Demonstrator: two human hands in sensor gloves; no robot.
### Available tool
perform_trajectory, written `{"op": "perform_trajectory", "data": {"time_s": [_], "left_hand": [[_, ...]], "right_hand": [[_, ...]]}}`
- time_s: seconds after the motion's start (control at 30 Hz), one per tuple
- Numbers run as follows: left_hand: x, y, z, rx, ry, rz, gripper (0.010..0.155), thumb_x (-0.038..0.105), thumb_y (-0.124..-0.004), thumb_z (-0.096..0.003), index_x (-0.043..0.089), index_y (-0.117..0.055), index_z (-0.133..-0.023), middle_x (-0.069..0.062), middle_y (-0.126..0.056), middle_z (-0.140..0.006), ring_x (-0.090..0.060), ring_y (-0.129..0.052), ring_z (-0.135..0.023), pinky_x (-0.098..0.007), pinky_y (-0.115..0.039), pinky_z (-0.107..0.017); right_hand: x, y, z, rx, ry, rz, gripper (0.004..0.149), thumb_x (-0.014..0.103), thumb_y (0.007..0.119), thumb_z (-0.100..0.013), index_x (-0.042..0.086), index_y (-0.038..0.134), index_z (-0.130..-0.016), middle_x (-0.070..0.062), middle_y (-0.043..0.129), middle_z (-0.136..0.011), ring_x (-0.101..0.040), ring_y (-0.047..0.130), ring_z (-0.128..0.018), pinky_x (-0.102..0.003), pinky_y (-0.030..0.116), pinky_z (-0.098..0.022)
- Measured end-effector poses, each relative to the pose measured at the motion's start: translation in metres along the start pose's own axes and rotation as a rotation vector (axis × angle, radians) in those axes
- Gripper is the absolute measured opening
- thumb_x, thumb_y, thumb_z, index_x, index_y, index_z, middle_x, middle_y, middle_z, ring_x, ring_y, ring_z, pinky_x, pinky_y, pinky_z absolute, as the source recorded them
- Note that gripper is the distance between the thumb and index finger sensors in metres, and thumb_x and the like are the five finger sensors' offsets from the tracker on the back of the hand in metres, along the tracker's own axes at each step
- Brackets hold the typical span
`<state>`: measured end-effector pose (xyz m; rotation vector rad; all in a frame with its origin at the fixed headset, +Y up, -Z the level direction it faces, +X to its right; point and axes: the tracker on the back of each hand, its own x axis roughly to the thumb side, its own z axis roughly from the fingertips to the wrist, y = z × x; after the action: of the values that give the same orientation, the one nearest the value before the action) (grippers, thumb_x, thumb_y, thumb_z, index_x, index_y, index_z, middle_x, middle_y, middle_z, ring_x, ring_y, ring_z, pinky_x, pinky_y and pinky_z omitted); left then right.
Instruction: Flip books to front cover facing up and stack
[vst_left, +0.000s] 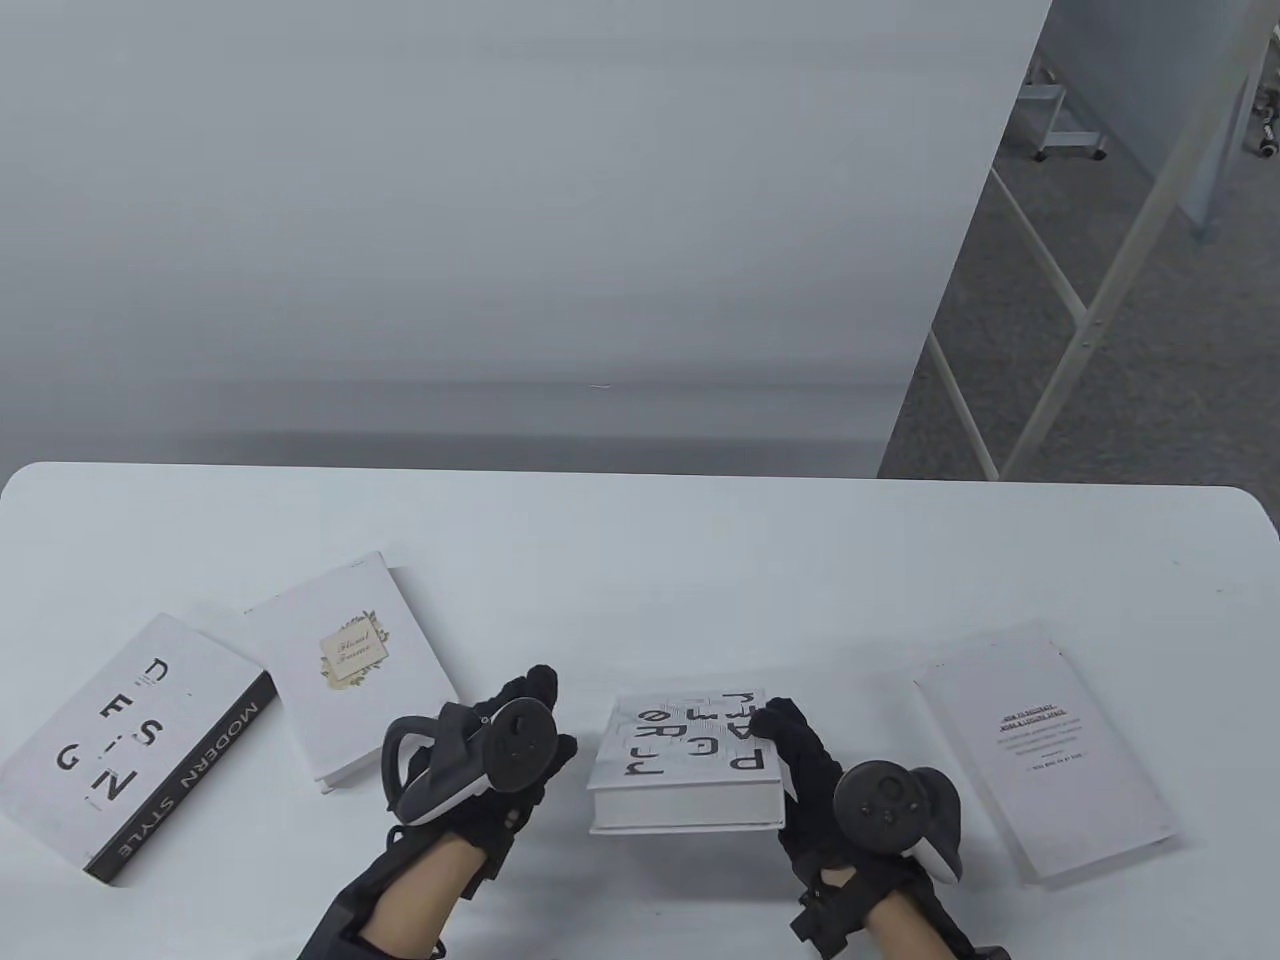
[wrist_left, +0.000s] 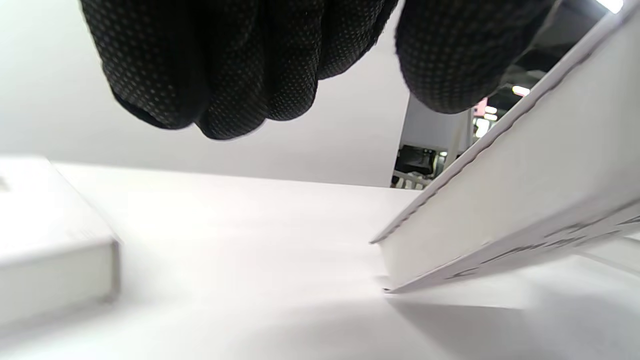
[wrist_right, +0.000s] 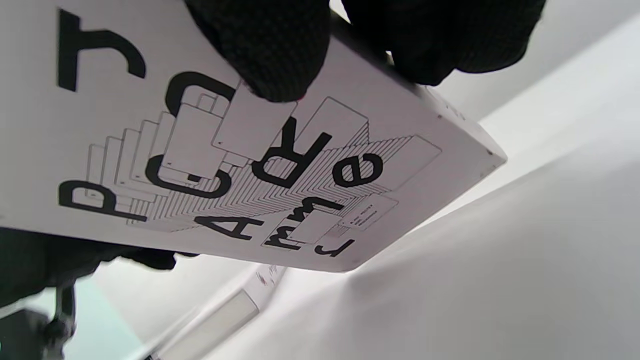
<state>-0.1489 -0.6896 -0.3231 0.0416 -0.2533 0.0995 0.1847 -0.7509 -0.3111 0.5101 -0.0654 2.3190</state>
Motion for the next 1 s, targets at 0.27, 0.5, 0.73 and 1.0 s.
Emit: {"op": "perform_trajectory", "data": {"time_s": [0.27, 0.5, 0.73, 1.0], "left_hand": [[-0.009, 0.038, 0.024, 0.059, -0.064, -0.105, 0.101, 0.063, -0.076, -0.0423, 0.001, -0.037, -0.111, -0.030, -0.045, -0.112, -0.065, -0.034, -0.098, -0.077, -0.033, -0.062], [-0.018, 0.054, 0.034, 0.081, -0.094, -0.065, 0.103, 0.069, -0.072, -0.0423, 0.003, -0.036, -0.112, -0.032, -0.029, -0.112, -0.064, -0.016, -0.093, -0.077, -0.022, -0.059], [-0.023, 0.056, 0.035, 0.059, -0.097, -0.087, 0.102, 0.071, -0.069, -0.0425, 0.004, -0.037, -0.113, -0.031, -0.026, -0.111, -0.063, -0.015, -0.093, -0.077, -0.024, -0.059], [-0.029, 0.054, 0.034, 0.029, -0.090, -0.074, 0.100, 0.071, -0.069, -0.0429, 0.005, -0.041, -0.112, -0.030, -0.029, -0.112, -0.062, -0.017, -0.093, -0.076, -0.026, -0.060]], "right_hand": [[-0.020, -0.002, -0.005, -0.055, 0.185, -0.316, 0.070, 0.031, 0.077, -0.047, 0.014, 0.038, -0.102, -0.036, 0.055, -0.098, -0.050, 0.080, -0.080, -0.055, 0.075, -0.055], [-0.025, 0.021, -0.033, -0.013, 0.379, -0.719, 0.071, 0.034, 0.075, -0.049, 0.009, 0.035, -0.102, -0.037, 0.055, -0.098, -0.049, 0.080, -0.079, -0.053, 0.076, -0.055], [-0.043, 0.035, -0.067, 0.037, 0.486, -0.843, 0.073, 0.044, 0.069, -0.056, 0.000, 0.031, -0.099, -0.035, 0.057, -0.096, -0.046, 0.082, -0.079, -0.051, 0.077, -0.055], [-0.050, 0.054, -0.100, 0.005, 0.608, -0.915, 0.073, 0.049, 0.063, -0.060, -0.006, 0.032, -0.097, -0.037, 0.062, -0.091, -0.043, 0.088, -0.075, -0.047, 0.082, -0.051]]}}
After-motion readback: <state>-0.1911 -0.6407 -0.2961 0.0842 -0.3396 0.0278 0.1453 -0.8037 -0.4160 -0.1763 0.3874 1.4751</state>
